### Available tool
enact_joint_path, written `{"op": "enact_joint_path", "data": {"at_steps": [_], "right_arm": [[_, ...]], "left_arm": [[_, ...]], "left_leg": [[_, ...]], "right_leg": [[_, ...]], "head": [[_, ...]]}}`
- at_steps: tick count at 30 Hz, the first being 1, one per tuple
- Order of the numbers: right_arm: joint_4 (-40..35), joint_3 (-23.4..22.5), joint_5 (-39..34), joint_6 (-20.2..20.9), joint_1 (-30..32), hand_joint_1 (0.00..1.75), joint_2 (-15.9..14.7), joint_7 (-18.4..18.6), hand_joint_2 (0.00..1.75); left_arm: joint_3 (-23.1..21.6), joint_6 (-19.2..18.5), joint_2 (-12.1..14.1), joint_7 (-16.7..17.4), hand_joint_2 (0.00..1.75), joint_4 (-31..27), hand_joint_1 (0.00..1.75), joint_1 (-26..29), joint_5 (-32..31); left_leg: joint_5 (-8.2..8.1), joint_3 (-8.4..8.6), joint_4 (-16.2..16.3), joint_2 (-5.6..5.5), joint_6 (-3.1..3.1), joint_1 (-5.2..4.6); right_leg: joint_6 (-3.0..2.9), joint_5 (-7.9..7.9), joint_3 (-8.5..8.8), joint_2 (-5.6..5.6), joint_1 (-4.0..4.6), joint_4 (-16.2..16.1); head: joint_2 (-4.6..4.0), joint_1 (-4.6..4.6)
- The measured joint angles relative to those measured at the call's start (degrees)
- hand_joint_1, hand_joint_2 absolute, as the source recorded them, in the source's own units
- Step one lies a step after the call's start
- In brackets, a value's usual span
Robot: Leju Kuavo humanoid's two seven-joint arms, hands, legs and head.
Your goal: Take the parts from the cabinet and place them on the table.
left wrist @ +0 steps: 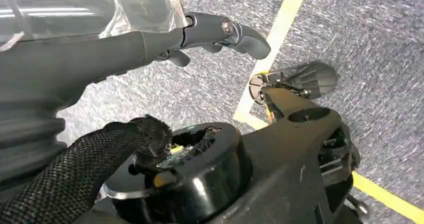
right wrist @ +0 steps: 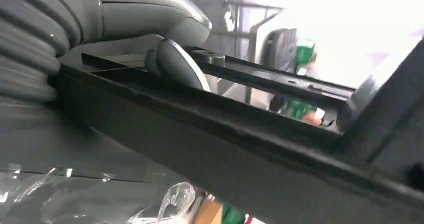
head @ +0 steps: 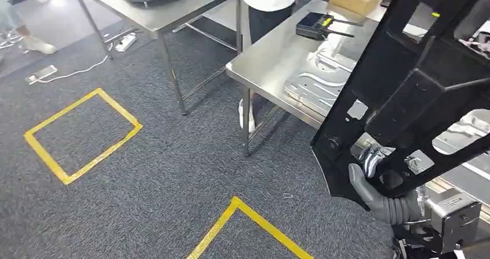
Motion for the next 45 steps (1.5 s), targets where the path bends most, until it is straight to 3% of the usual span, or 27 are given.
{"op": "enact_joint_path", "data": {"at_steps": [1, 2, 3, 7, 9, 10, 12, 13, 14, 16, 17, 18, 19, 21, 23, 25, 27, 29, 30, 32, 33, 34, 35, 38, 40, 44, 45], "right_arm": [[0.1, 0.0, 0.0, 0.0, 0.0, 1.75, 0.0, 0.0, 1.75], [0.1, 0.0, 0.0, 0.0, -0.1, 1.75, 0.0, 0.0, 1.75], [0.1, -0.1, 0.0, 0.0, -0.1, 1.75, 0.0, 0.0, 1.75], [0.1, -0.1, 0.0, 0.0, -0.1, 1.75, 0.0, 0.0, 1.75], [0.1, -0.1, 0.0, 0.1, -0.2, 1.75, 0.0, 0.0, 1.75], [0.1, -0.1, 0.0, 0.2, -0.3, 1.75, 0.0, -0.1, 1.75], [0.2, 0.0, -0.2, 0.4, -0.3, 1.75, 0.1, -0.1, 1.75], [0.2, 0.0, -0.4, 0.5, -0.2, 1.75, 0.1, -0.1, 1.75], [0.2, 0.0, -0.5, 0.6, -0.2, 1.75, 0.1, -0.1, 1.75], [0.2, 0.0, -0.5, 0.8, -0.2, 1.75, 0.1, -0.1, 1.75], [0.2, 0.0, -0.5, 0.8, -0.3, 1.75, 0.1, -0.2, 1.75], [0.2, 0.0, -0.5, 0.8, -0.3, 1.75, 0.1, -0.2, 1.75], [0.2, -0.1, -0.5, 0.8, -0.3, 1.75, 0.1, -0.3, 1.75], [0.2, -0.1, -0.5, 0.8, -0.2, 1.75, 0.1, -0.4, 1.75], [0.2, -0.1, -0.5, 0.8, 0.0, 1.75, 0.0, -0.4, 1.75], [0.2, -0.1, -0.5, 0.8, -0.1, 1.75, 0.0, -0.5, 1.75], [0.2, -0.4, -0.5, 0.8, -0.2, 1.75, -0.1, -0.5, 1.75], [0.3, -0.3, -0.5, 0.8, 0.1, 1.75, 0.0, -0.6, 1.75], [0.3, -0.3, -0.5, 0.8, 0.1, 1.75, 0.0, -0.6, 1.75], [0.4, -0.4, -0.5, 0.8, 0.0, 1.75, 0.0, -0.6, 1.75], [0.4, -0.4, -0.5, 0.8, 0.0, 1.75, 0.0, -0.6, 1.75], [0.4, -0.4, -0.5, 0.8, 0.0, 1.75, 0.0, -0.6, 1.75], [0.4, -0.4, -0.5, 0.8, -0.1, 1.75, 0.1, -0.6, 1.75], [0.4, -0.4, -0.5, 0.8, 0.1, 1.75, 0.0, -0.6, 1.75], [0.4, -0.4, -0.5, 0.8, 0.0, 1.75, 0.0, -0.6, 1.75], [0.4, -0.4, -0.5, 0.8, 0.0, 1.75, 0.0, -0.6, 1.75], [0.4, -0.4, -0.5, 0.8, -0.1, 1.75, 0.0, -0.6, 1.75]], "left_arm": [[0.0, 0.0, 0.0, 0.0, 1.75, 0.0, 0.0, 0.0, 0.0], [0.0, 0.0, 0.0, 0.0, 1.75, 0.0, 0.0, -0.1, 0.0], [0.0, 0.0, -0.1, 0.0, 1.75, 0.0, 0.0, 0.0, 0.0], [0.0, 0.0, -0.2, 0.0, 1.75, 0.0, 0.0, -0.1, 0.2], [0.0, 0.0, -0.2, 0.1, 1.75, 0.0, 0.0, -0.2, 0.2], [0.0, 0.0, -0.2, 0.1, 1.75, 0.0, 0.0, -0.1, 0.4], [0.0, 0.0, -0.2, 0.1, 1.75, 0.0, 0.0, 0.0, 0.5], [0.0, 0.0, -0.2, 0.1, 1.75, 0.0, 0.0, -0.1, 0.7], [0.0, 0.0, -0.2, 0.1, 1.75, 0.0, 0.0, -0.2, 0.7], [0.0, 0.0, -0.2, 0.1, 1.75, 0.0, 0.0, -0.1, 0.7], [0.0, 0.0, -0.2, 0.1, 1.75, 0.0, 0.0, -0.1, 0.7], [0.0, 0.0, -0.2, 0.1, 1.75, 0.0, 0.0, -0.2, 0.7], [0.0, 0.0, -0.2, 0.1, 1.75, 0.0, 0.0, -0.2, 0.7], [0.0, 0.0, -0.2, 0.1, 1.75, 0.0, 0.0, -0.2, 0.7], [0.0, 0.2, -0.2, 0.1, 1.75, 0.0, 0.0, -0.2, 0.7], [0.0, 1.0, -0.2, 0.1, 1.75, 0.0, 0.0, -0.3, 0.7], [0.0, 1.1, -0.3, 0.1, 1.75, 0.0, 0.0, -0.1, 0.7], [0.0, 1.2, -0.3, 0.1, 1.75, 0.0, 0.0, 0.1, 0.7], [0.0, 1.2, -0.3, 0.1, 1.75, 0.0, 0.0, 0.1, 0.7], [0.0, 1.2, -0.4, 0.1, 1.75, 0.0, 0.0, 0.1, 0.7], [0.0, 1.2, -0.4, 0.1, 1.75, 0.0, 0.0, 0.1, 0.7], [0.0, 1.2, -0.4, 0.1, 1.75, 0.0, 0.0, 0.1, 0.7], [0.0, 1.2, -0.4, 0.1, 1.75, 0.0, 0.0, 0.1, 0.7], [0.0, 1.2, -0.4, 0.1, 1.75, 0.0, 0.0, 0.1, 0.7], [0.0, 1.2, -0.4, 0.1, 1.75, 0.0, 0.0, -0.1, 0.7], [0.0, 1.2, -0.4, 0.1, 1.75, 0.0, 0.0, -0.1, 0.7], [0.0, 1.2, -0.4, 0.1, 1.75, 0.0, 0.0, -0.1, 0.7]], "left_leg": [[-0.01, 0.15, 0.0, 1.12, 0.0, -0.23], [-0.02, 0.27, 0.0, 1.79, -0.02, -0.35], [-0.06, 0.26, 0.0, 2.44, -0.08, -0.53], [-0.18, 0.23, 0.3, 4.8, -0.7, -0.79], [-1.3, -0.09, 1.4, 2.62, -1.43, -0.54], [-4.59, -2.31, 6.5, -1.01, -2.32, 0.0], [-9.3, -7.15, 17.2, -1.99, -2.93, 0.68], [-9.82, -8.62, 20.3, -2.03, -3.12, 0.9], [-8.88, -8.6, 20.3, -2.03, -3.27, 1.13], [-4.31, -4.77, 12.5, -2.35, -3.37, 1.45], [-1.85, -2.1, 6.8, -3.46, -3.36, 1.69], [-0.43, 0.03, 2.2, -6.28, -3.3, 2.06], [-1.03, 0.49, 0.3, -7.04, -3.05, 2.03], [-1.04, 0.3, 0.4, -5.86, -2.23, 1.55], [-0.87, 0.87, 0.2, -4.82, -1.32, 1.68], [-0.88, 1.24, 0.1, -3.52, -0.73, 1.59], [-1.07, 1.27, 0.1, -2.4, -0.41, 1.23], [-1.35, 1.42, 0.1, -1.25, -0.08, 0.94], [-1.59, 1.64, 0.1, -0.7, -0.03, 0.86], [-2.27, 2.54, 0.1, 0.42, -0.21, 0.79], [-2.75, 3.15, 0.1, 1.1, -0.43, 0.78], [-3.1, 3.62, 0.1, 1.64, -0.72, 0.69], [-3.39, 3.49, 0.1, 2.25, -1.14, 0.37], [-3.56, 4.57, 0.6, 3.23, -1.93, 0.27], [-4.49, 3.5, 3.1, 0.08, -2.54, 0.74], [-4.72, 3.04, 3.9, -0.35, -2.62, 0.79], [-7.65, -1.79, 12.1, -1.9, -3.26, 1.25]], "right_leg": [[-0.56, 3.28, 5.27, -0.24, 0.39, -8.2], [-1.23, 5.33, 8.96, -2.17, 0.87, -14.2], [-1.96, 4.7, 10.45, -5.67, 1.62, -17.5], [-2.81, 5.8, 9.69, -2.74, 1.82, -17.8], [-3.1, 6.32, 9.77, -2.13, 1.19, -18.1], [-3.39, 6.58, 9.45, -1.31, 0.98, -18.1], [-3.53, 6.82, 9.0, 0.08, 0.93, -18.0], [-3.43, 6.9, 8.86, 0.76, 0.88, -18.0], [-3.35, 6.96, 8.86, 1.54, 0.78, -18.0], [-3.03, 7.04, 8.9, 3.17, 0.55, -18.0], [-2.78, 7.1, 8.93, 3.94, 0.4, -18.0], [-2.4, 7.13, 8.82, 4.52, 0.33, -18.0], [-1.87, 6.99, 8.51, 5.34, 0.76, -17.6], [-0.9, 7.77, 8.32, 6.46, 0.4, -17.9], [-0.51, 8.03, 8.08, 6.54, 0.41, -17.5], [-0.38, 5.81, 6.26, 2.17, 0.58, -13.7], [-0.36, 1.36, 1.34, 0.63, 0.61, -4.1], [-0.41, -0.11, -2.04, 0.36, 0.54, 1.8], [-0.3, 1.02, -1.75, 0.29, 0.56, 0.5], [-0.64, 6.16, 2.36, -0.29, 0.73, -8.3], [-1.15, 9.15, 5.29, -2.11, 1.05, -14.3], [-1.48, 8.29, 6.16, -4.61, 1.78, -16.6], [-1.96, 6.51, 6.03, -4.63, 1.88, -16.6], [-2.92, 7.74, 6.48, -2.52, 1.71, -17.0], [-3.41, 7.7, 7.46, -1.63, 1.23, -17.3], [-3.48, 7.67, 7.49, -1.48, 1.17, -17.2], [-3.79, 7.41, 7.61, -0.27, 1.09, -17.2]], "head": [[0.0, 0.02], [0.0, 0.0], [0.0, 0.02], [0.0, 0.02], [0.0, 0.02], [0.0, -0.11], [0.0, -0.17], [0.0, -0.17], [0.0, -0.17], [0.0, -0.2], [0.0, -0.2], [0.0, -0.22], [0.0, -0.15], [0.0, -0.07], [0.0, -0.02], [0.0, 0.13], [0.0, 0.15], [0.0, 0.15], [0.0, 0.15], [0.0, 0.17], [0.0, 0.17], [0.0, 0.13], [0.0, 0.22], [0.0, 0.22], [0.0, 0.15], [0.0, 0.09], [0.0, 0.07]]}}
